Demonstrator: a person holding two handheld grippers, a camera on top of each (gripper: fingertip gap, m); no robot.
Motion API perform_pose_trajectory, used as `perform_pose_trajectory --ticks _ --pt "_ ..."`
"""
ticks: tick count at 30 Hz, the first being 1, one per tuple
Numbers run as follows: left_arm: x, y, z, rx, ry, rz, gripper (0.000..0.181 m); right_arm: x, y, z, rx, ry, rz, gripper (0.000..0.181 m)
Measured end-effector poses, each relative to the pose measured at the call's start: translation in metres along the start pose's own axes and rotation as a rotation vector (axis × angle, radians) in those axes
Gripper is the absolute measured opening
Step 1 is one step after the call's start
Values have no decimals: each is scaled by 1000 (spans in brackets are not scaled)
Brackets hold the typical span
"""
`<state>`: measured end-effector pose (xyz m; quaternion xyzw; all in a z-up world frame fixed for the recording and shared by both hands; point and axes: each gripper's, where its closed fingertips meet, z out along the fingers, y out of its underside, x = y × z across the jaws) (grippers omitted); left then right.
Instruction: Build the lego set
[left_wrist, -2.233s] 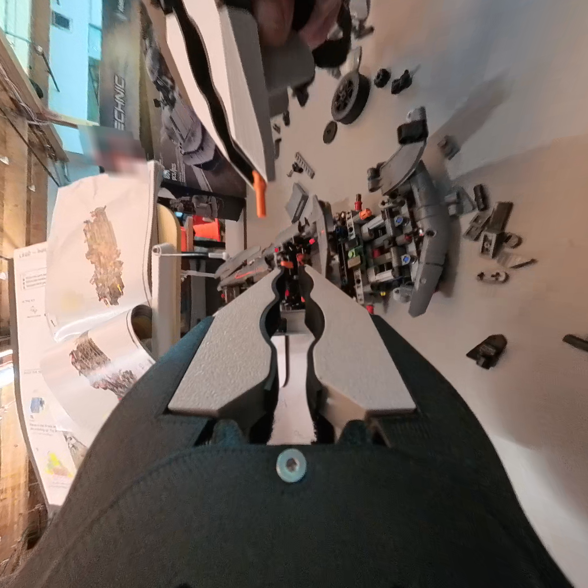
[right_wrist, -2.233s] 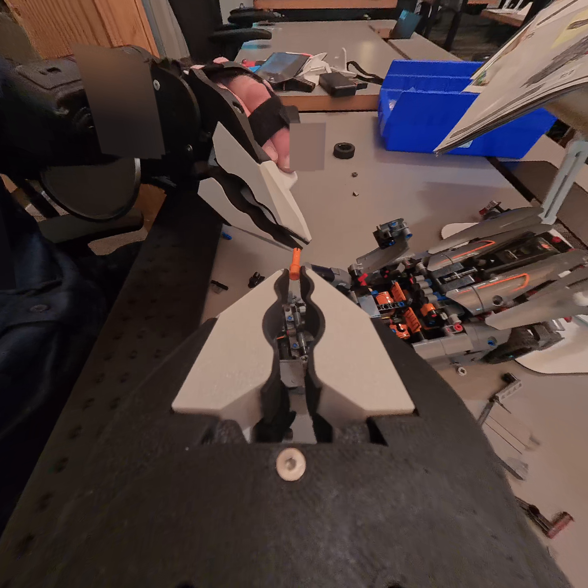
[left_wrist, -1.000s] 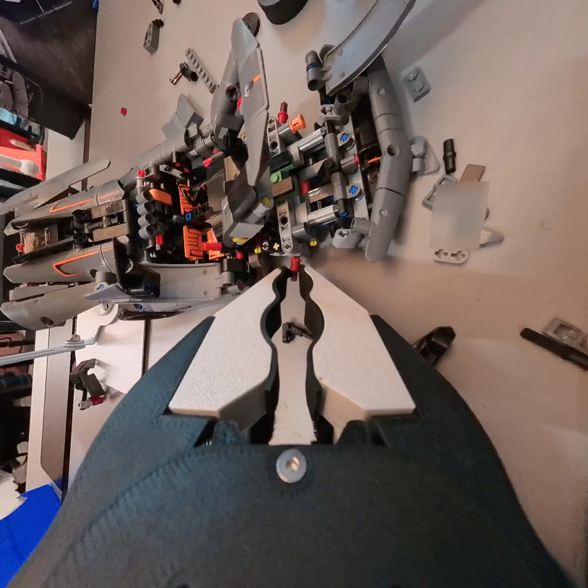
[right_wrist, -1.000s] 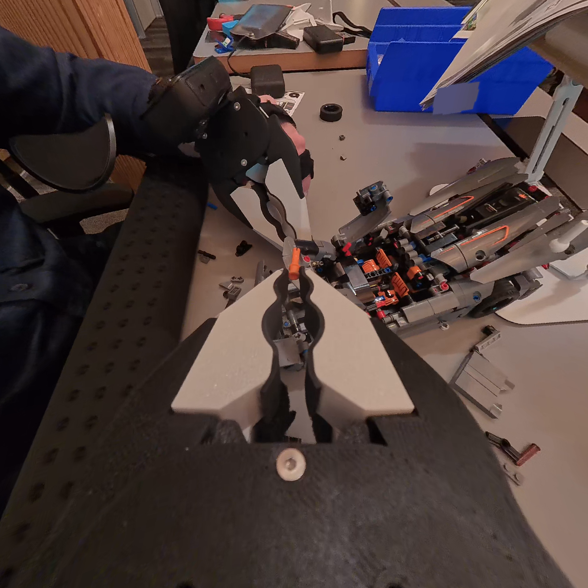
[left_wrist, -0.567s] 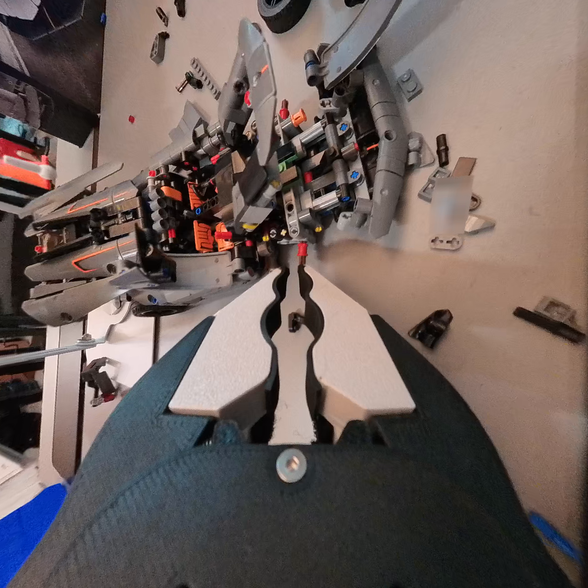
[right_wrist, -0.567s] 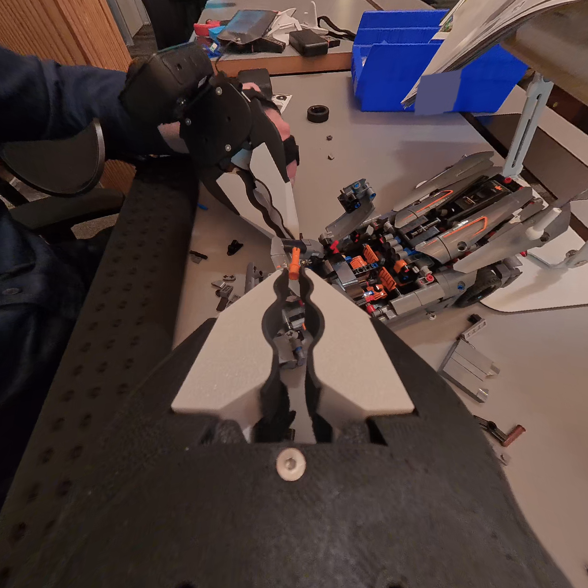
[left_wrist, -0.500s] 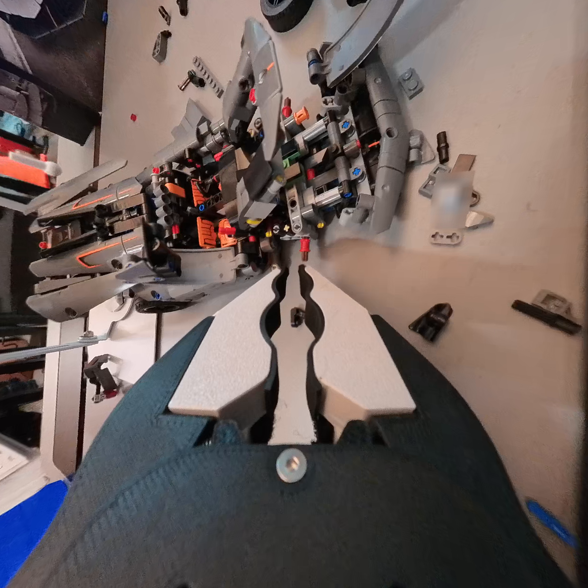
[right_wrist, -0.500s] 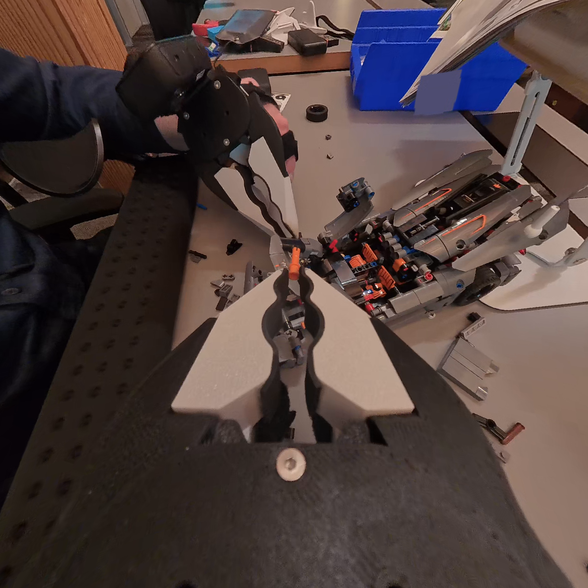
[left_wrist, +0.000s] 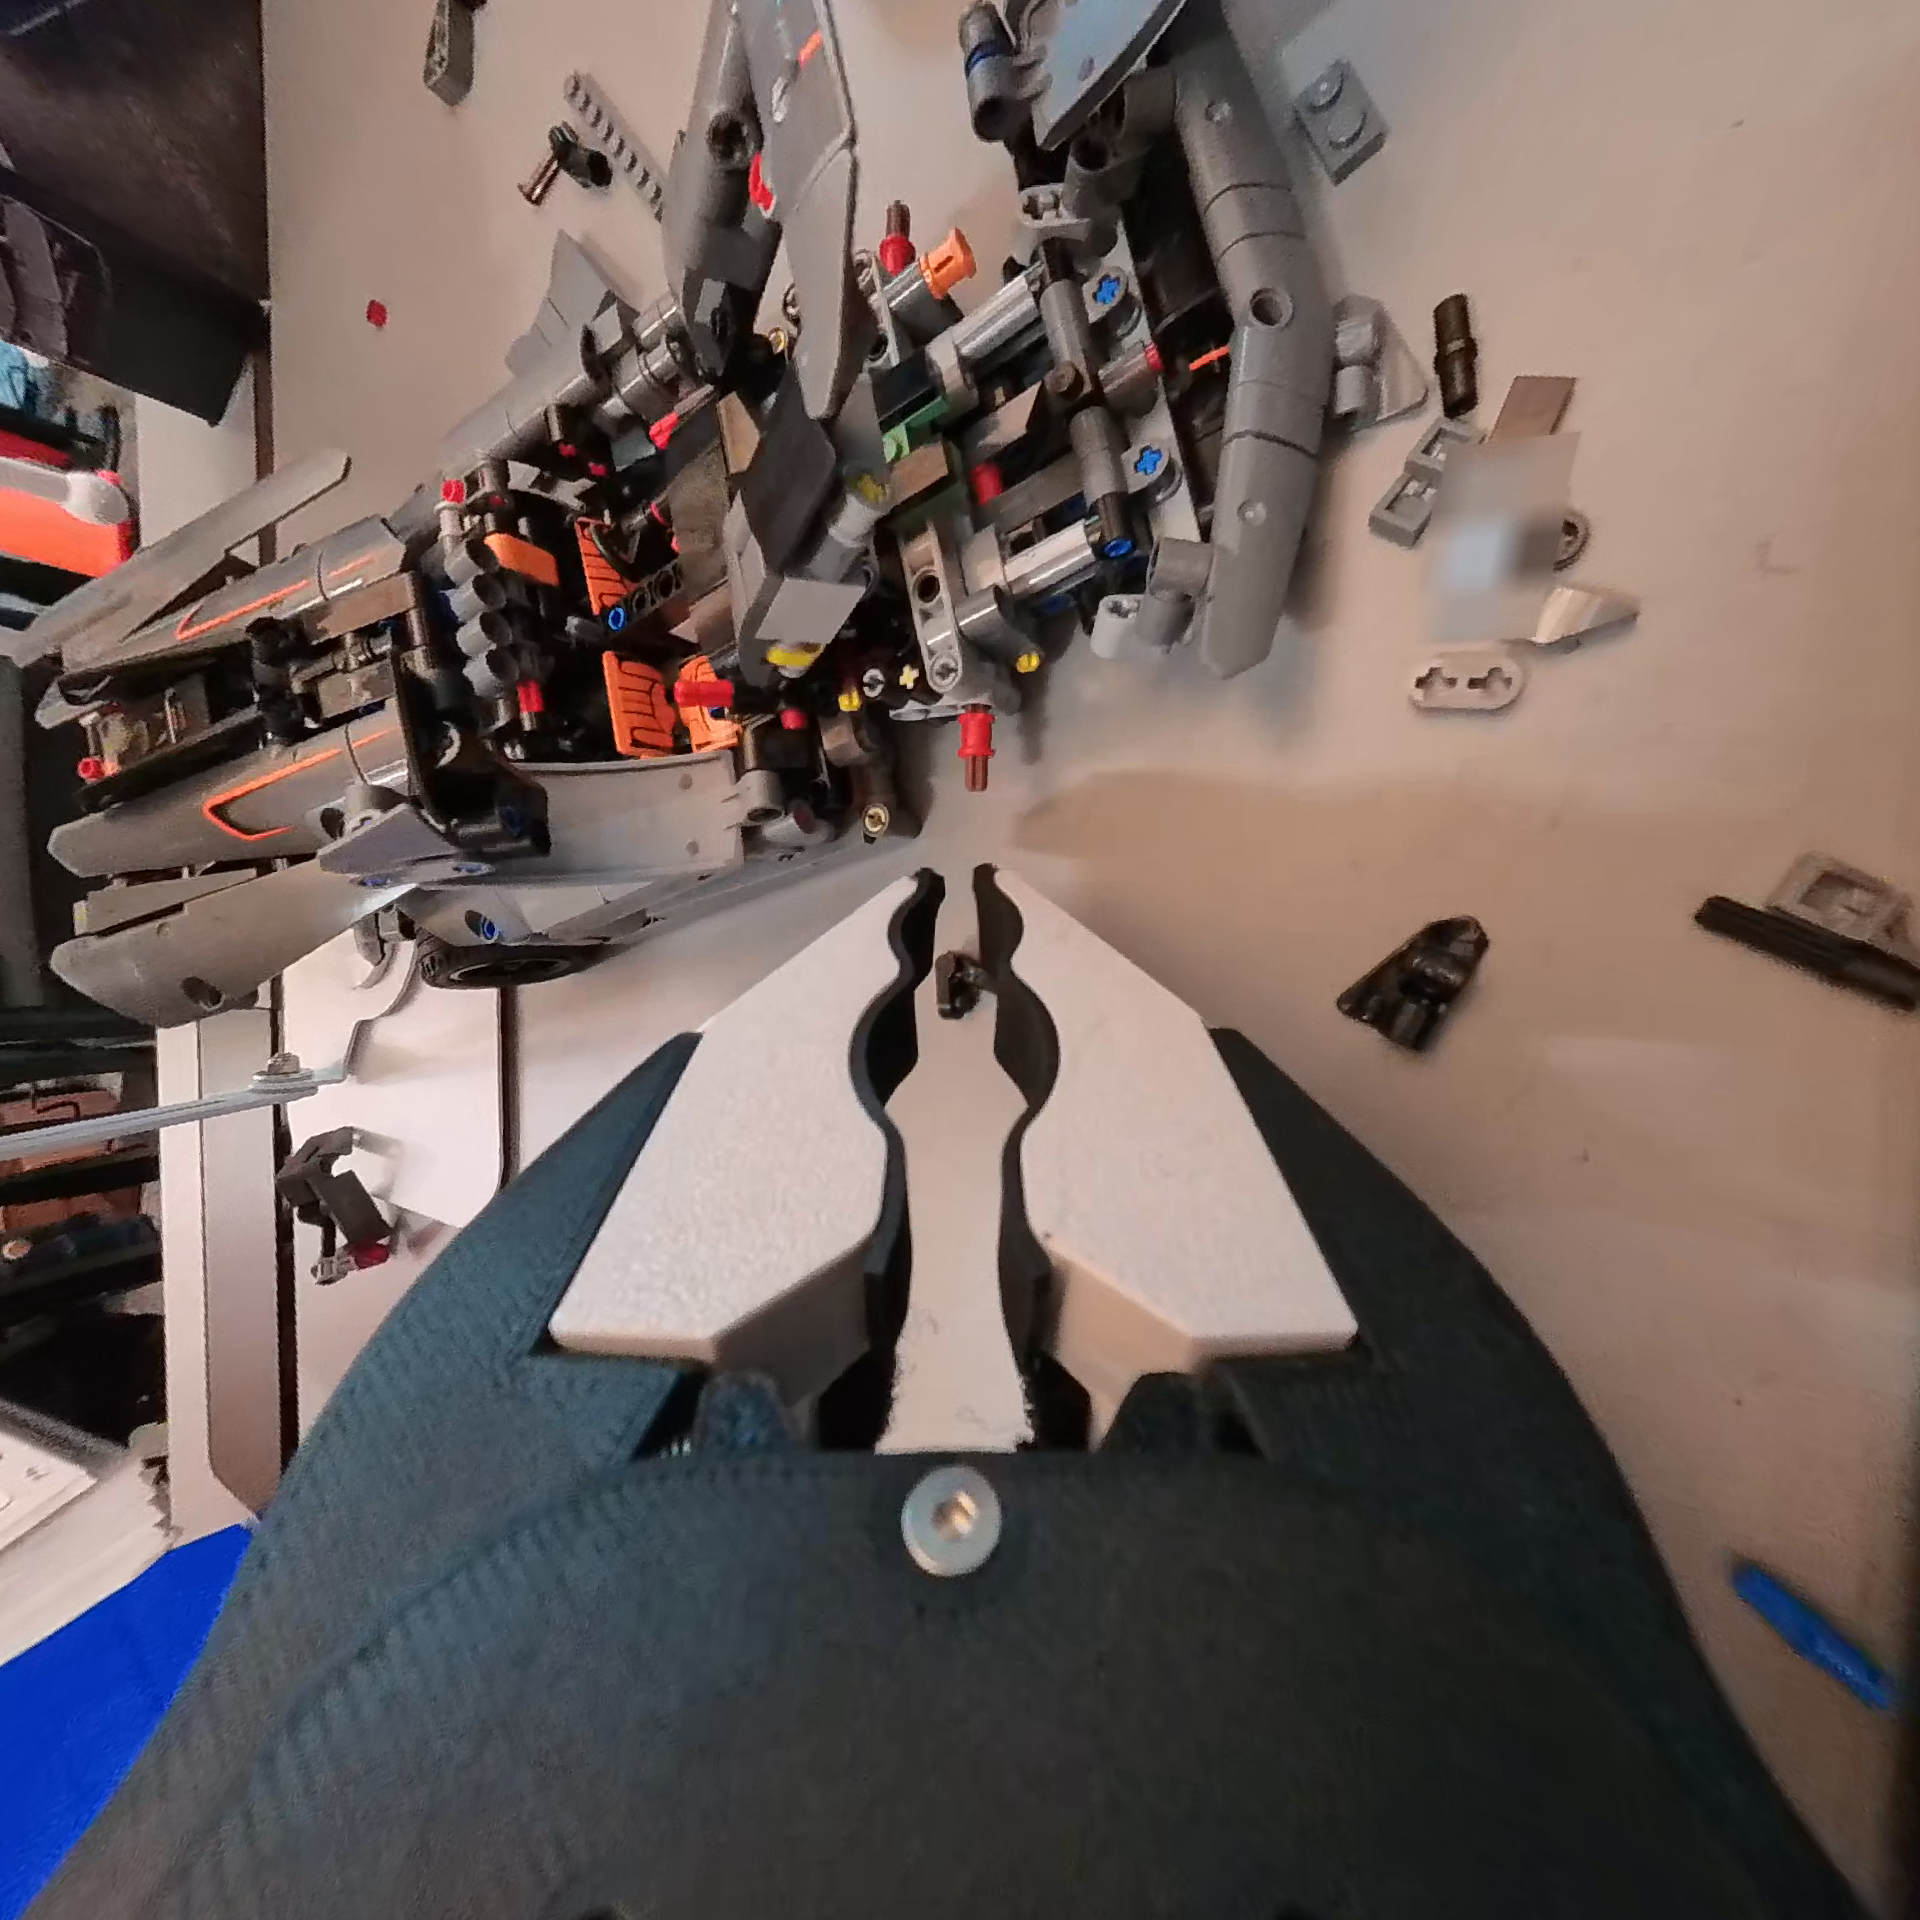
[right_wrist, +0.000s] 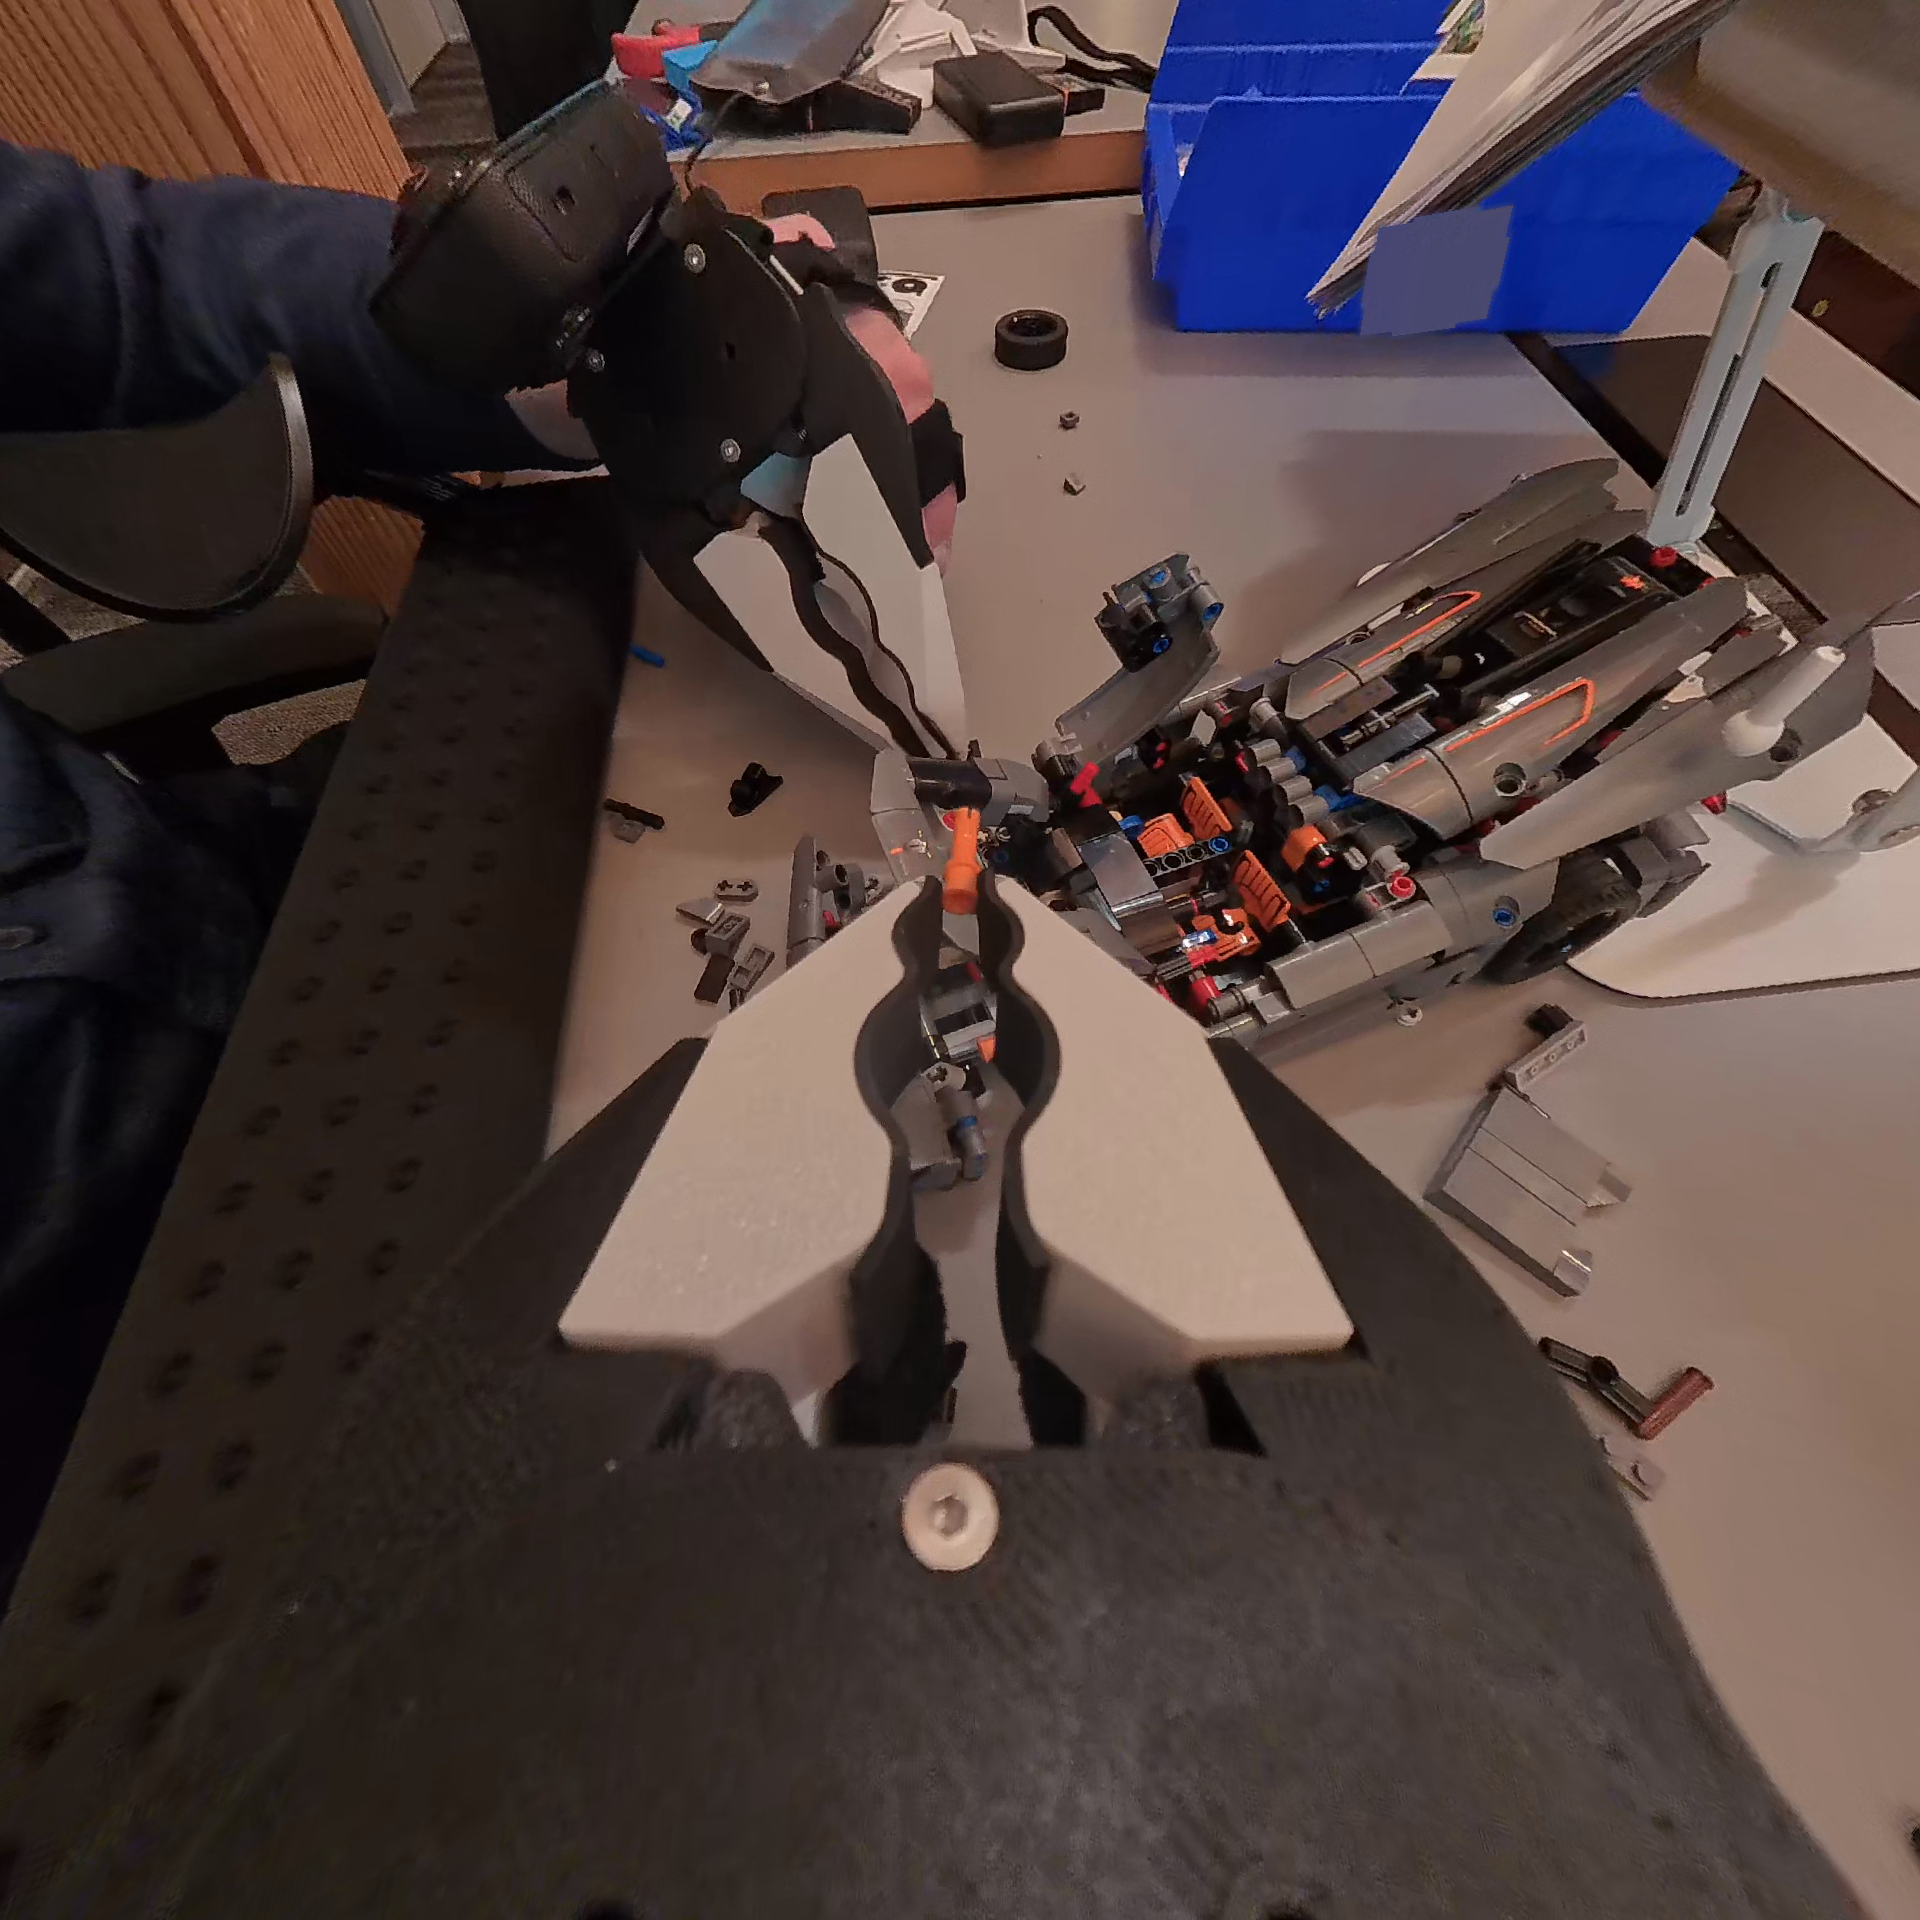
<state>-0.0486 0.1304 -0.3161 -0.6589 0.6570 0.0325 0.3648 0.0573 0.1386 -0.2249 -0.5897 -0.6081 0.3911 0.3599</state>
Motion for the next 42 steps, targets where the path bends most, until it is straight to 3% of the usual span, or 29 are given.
perform_pose_trajectory --ticks 17,42 --pt "5 -9 13 30 -7 -10 13 0 4 3 -8 -6 7 3" --pt "10 -21 16 75 9 -31 3 -1 6 5 -17 -8 2 3"
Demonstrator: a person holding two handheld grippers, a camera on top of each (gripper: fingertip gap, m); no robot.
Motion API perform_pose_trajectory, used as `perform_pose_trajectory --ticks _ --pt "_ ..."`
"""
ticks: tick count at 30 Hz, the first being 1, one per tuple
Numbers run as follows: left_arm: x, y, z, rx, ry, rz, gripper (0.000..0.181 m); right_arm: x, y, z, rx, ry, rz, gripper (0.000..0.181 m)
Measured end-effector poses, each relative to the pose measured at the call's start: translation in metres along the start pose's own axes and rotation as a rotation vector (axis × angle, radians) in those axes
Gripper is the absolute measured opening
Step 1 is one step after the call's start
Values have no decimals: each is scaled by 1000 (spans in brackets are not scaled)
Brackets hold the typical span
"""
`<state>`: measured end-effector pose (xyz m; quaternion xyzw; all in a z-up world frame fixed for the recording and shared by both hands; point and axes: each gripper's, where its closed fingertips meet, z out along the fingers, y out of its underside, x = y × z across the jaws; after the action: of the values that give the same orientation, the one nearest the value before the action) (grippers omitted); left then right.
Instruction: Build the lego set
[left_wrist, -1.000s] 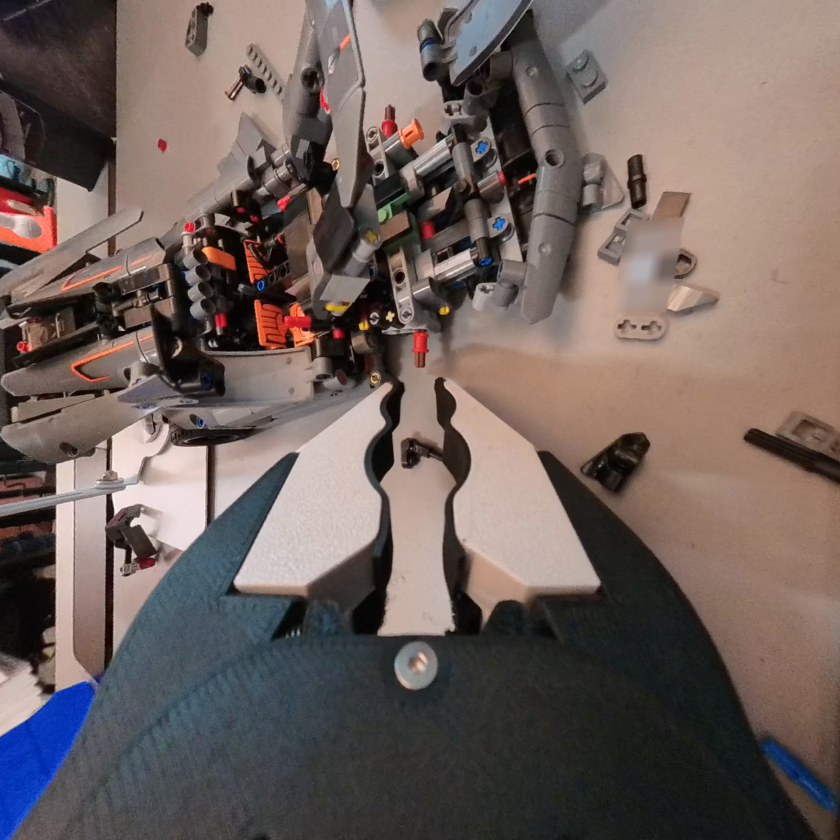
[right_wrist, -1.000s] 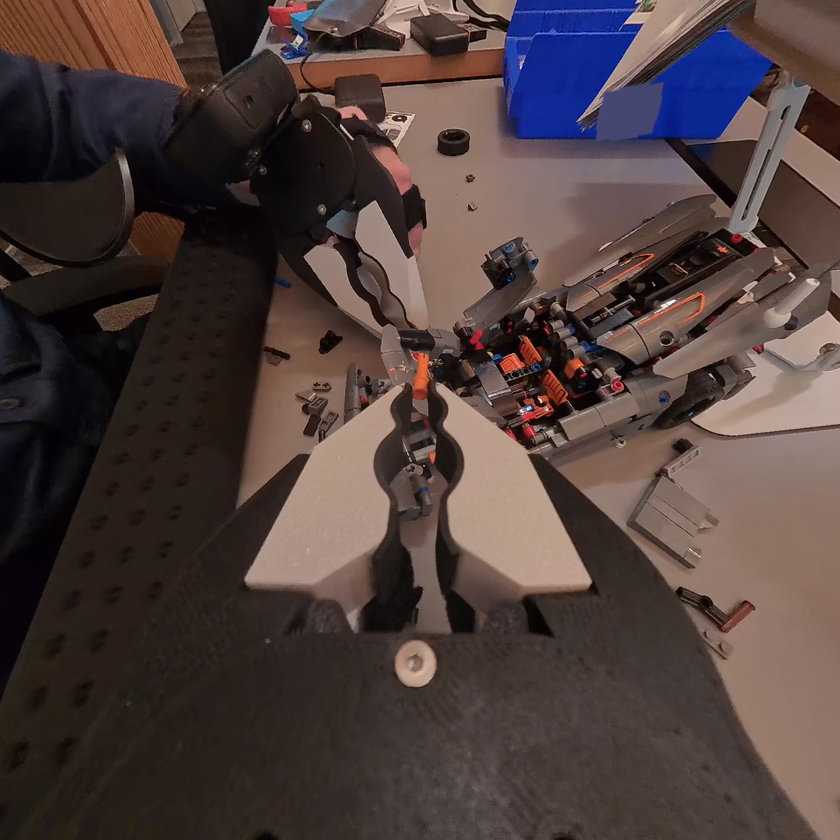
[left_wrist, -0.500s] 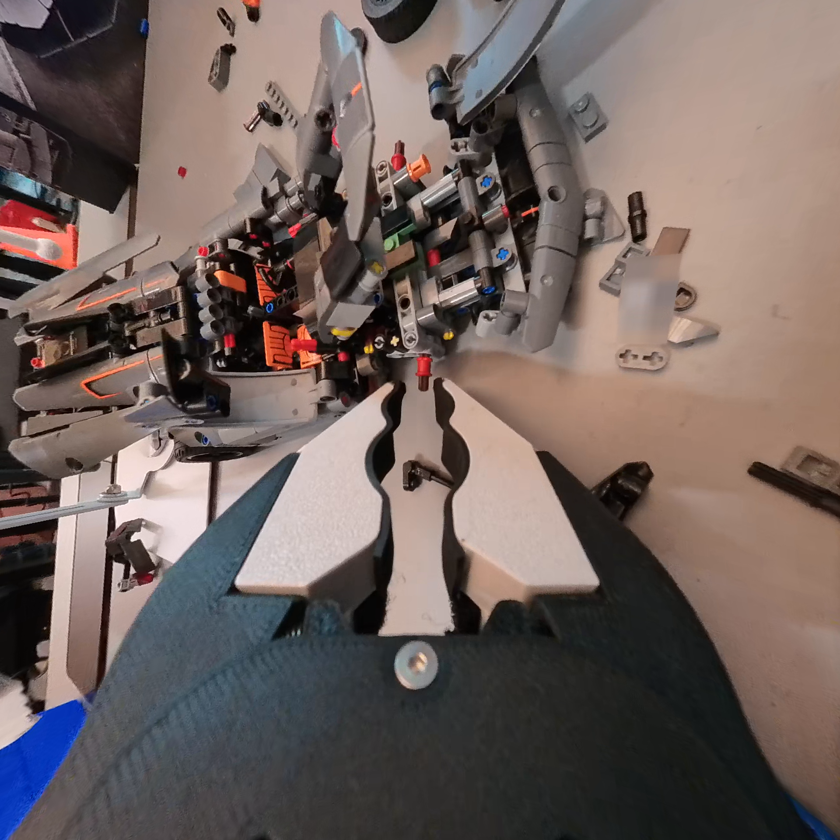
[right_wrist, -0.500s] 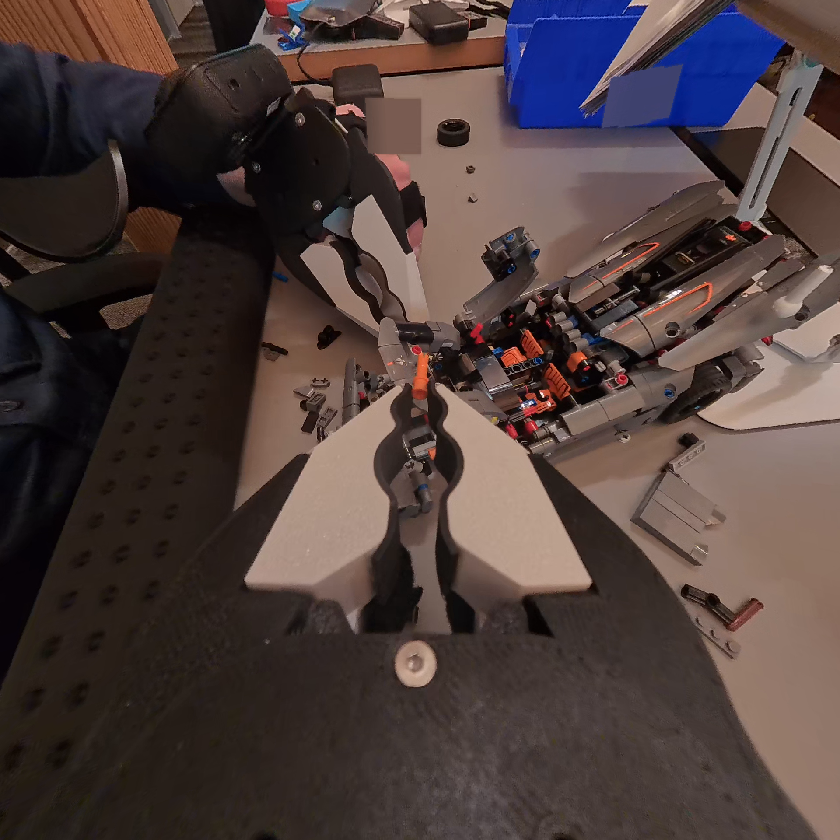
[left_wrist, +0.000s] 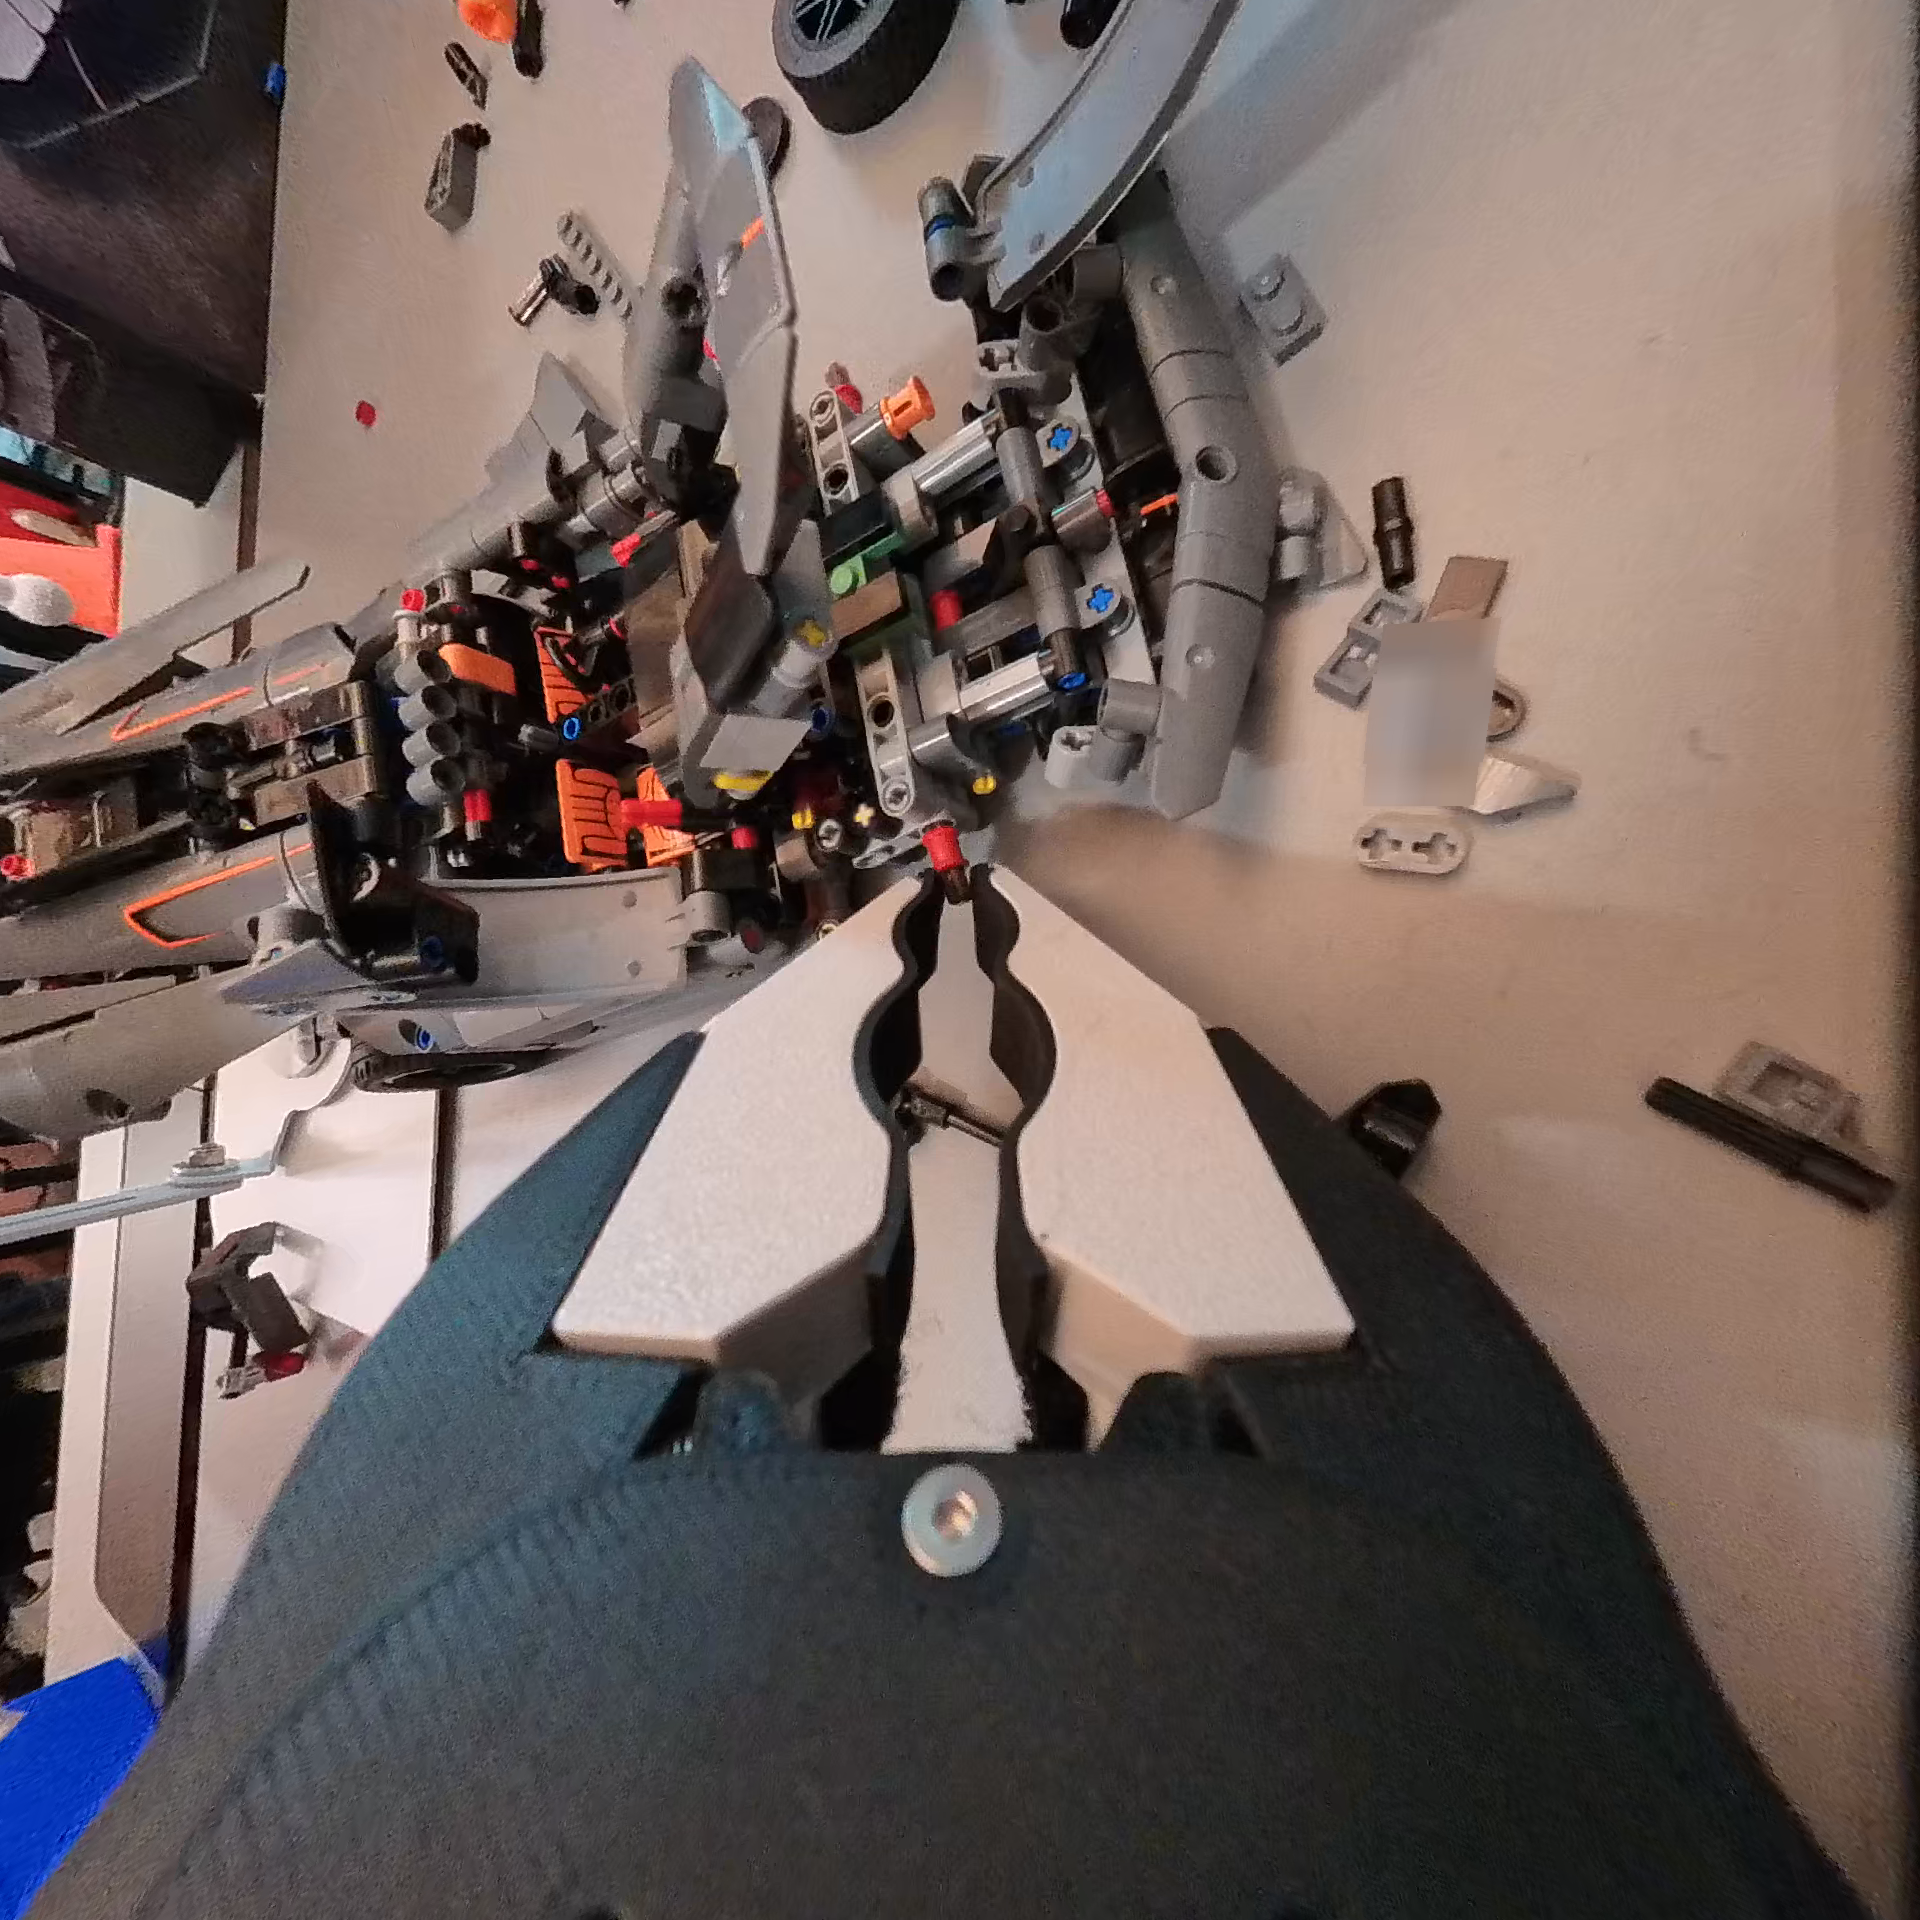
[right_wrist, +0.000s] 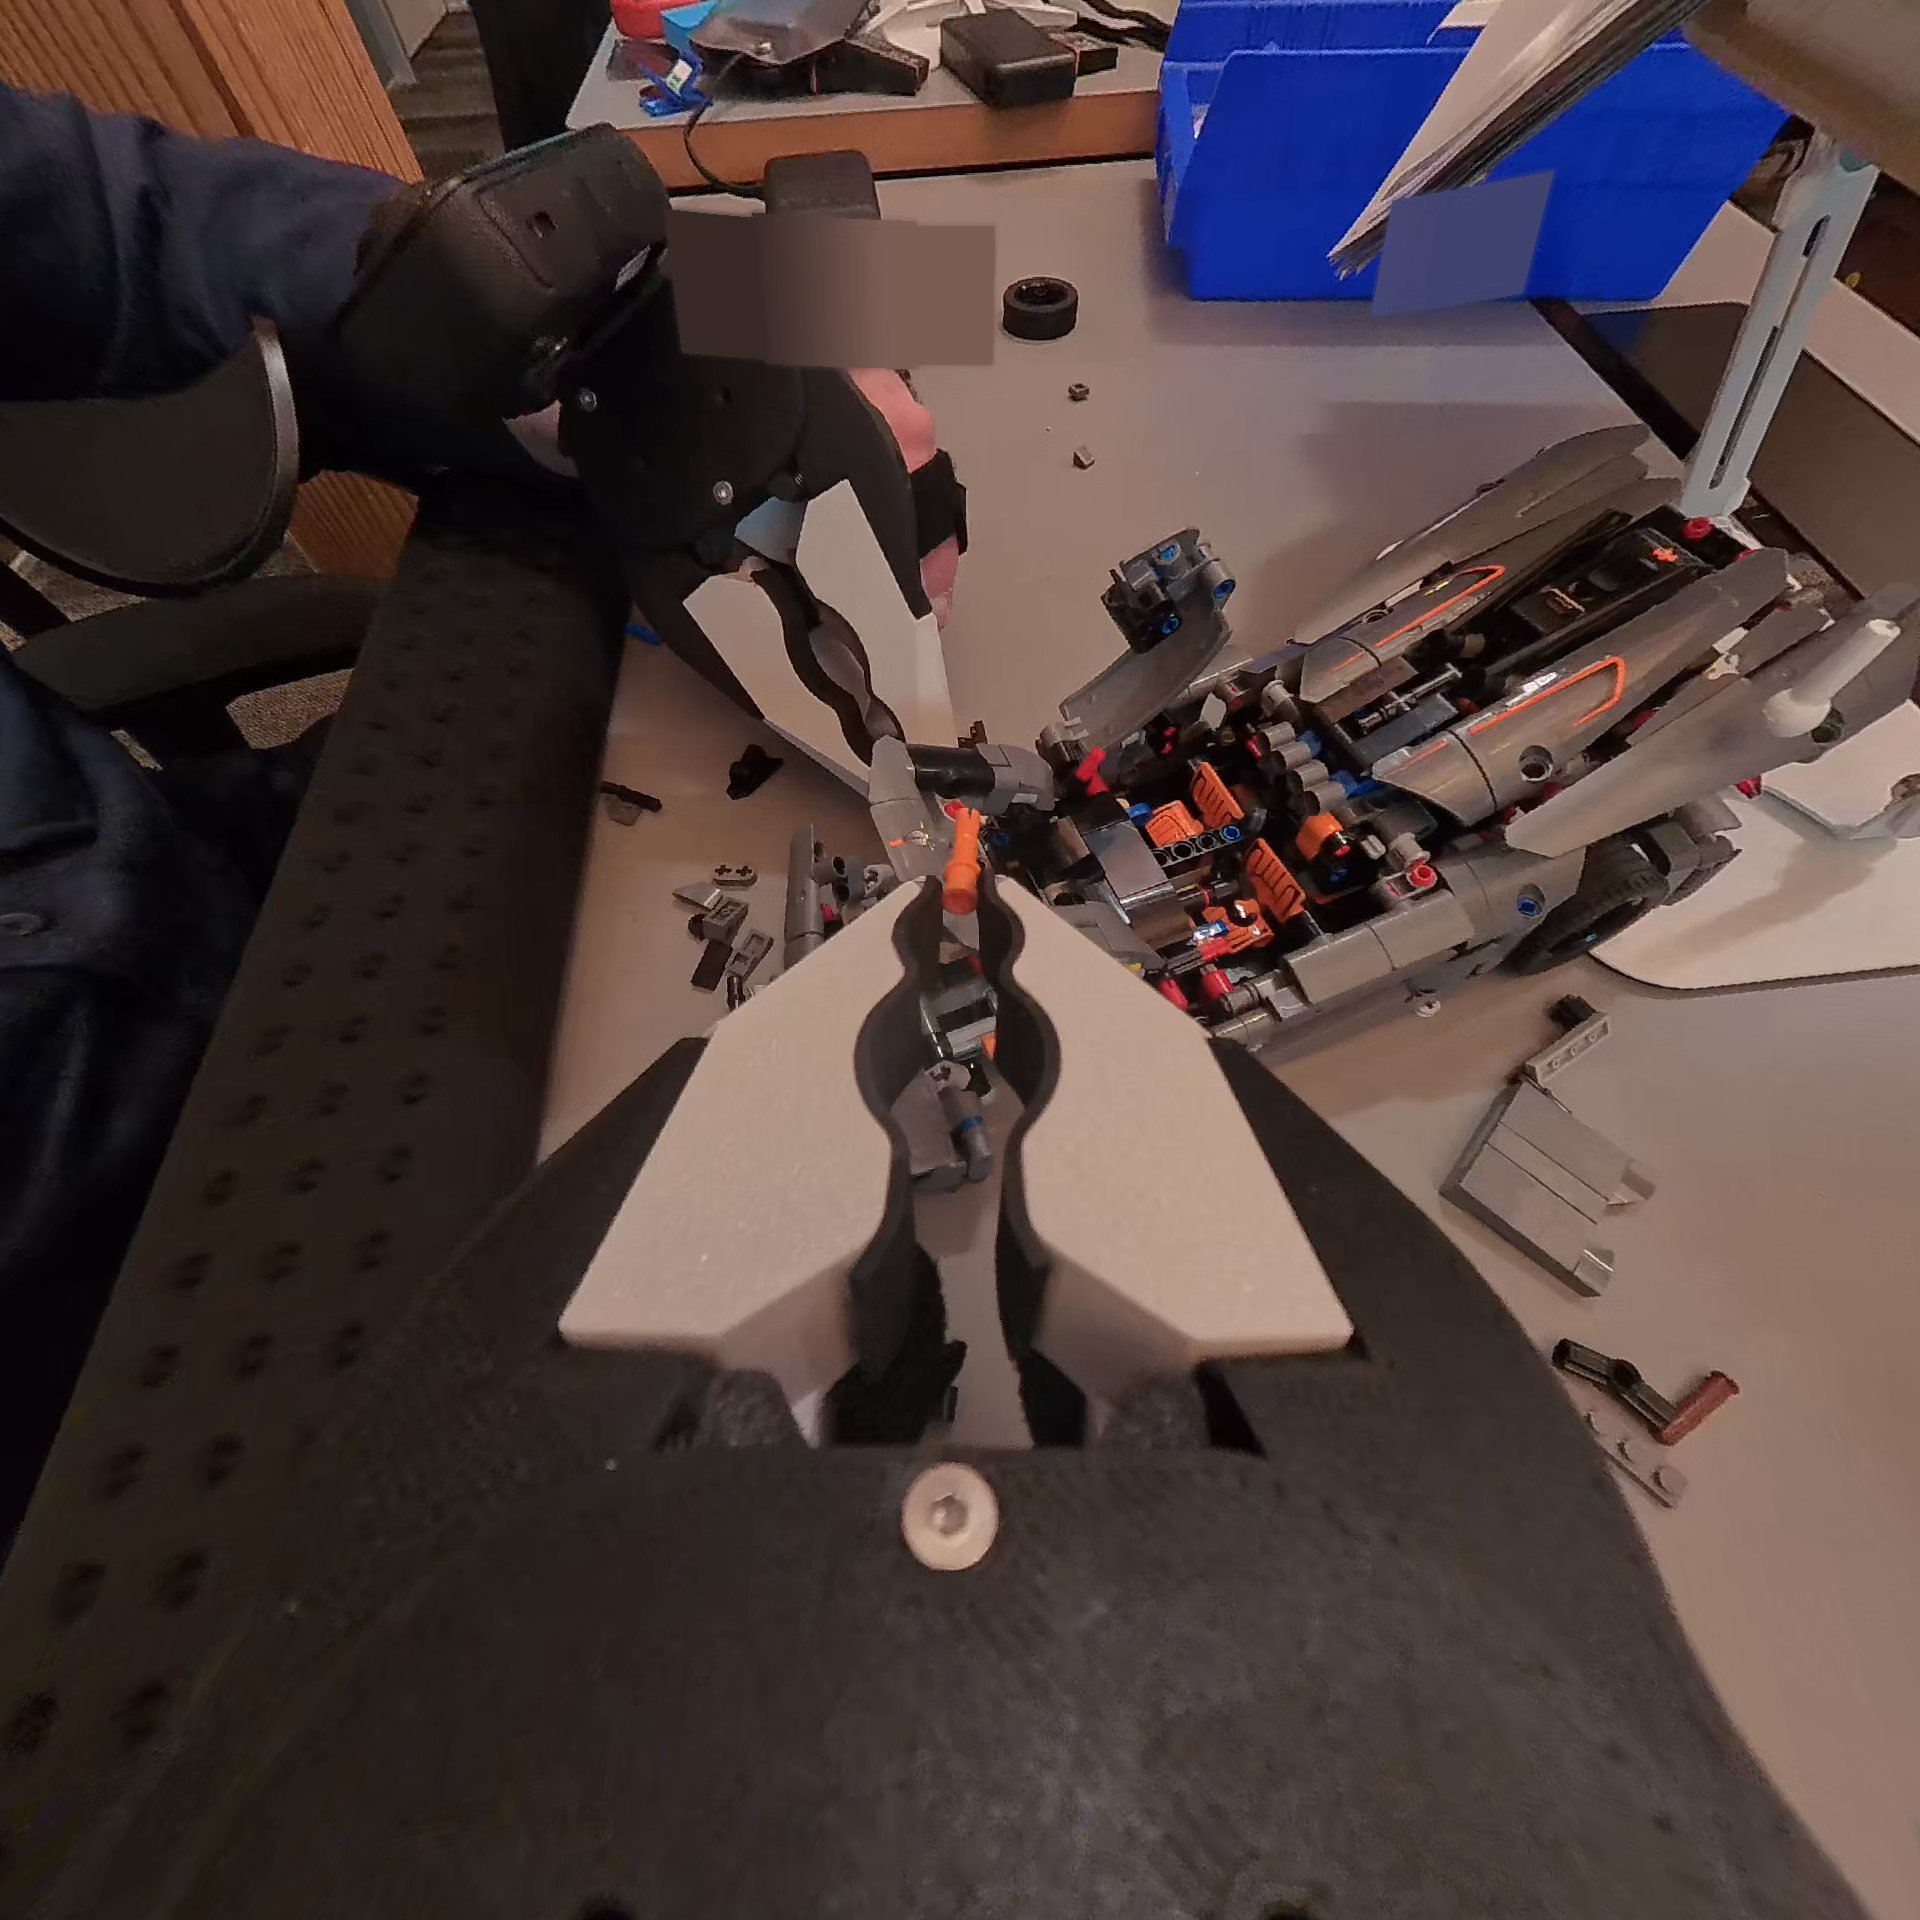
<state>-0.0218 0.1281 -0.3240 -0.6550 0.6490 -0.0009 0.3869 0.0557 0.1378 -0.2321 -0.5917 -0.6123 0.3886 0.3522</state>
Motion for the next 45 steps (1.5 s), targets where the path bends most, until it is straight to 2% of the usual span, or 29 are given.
perform_pose_trajectory --ticks 6,19,31,35,40,43,45 --pt "-3 2 0 -6 -9 -8 10 2 1 -1 2 10 4 3" --pt "2 -1 4 10 3 -5 6 -6 -3 -3 33 18 17 3" --pt "7 -21 13 47 7 6 6 -3 5 -22 61 122 54 3" --pt "7 -28 18 44 -12 18 6 -14 3 -31 64 160 41 3" --pt "-4 -32 3 103 -66 10 11 -30 1 -40 66 243 46 3" --pt "-5 -31 3 108 -52 -24 16 -44 4 -31 27 264 63 3" --pt "-4 -28 8 98 -47 -14 18 -46 15 -21 -61 323 70 3"
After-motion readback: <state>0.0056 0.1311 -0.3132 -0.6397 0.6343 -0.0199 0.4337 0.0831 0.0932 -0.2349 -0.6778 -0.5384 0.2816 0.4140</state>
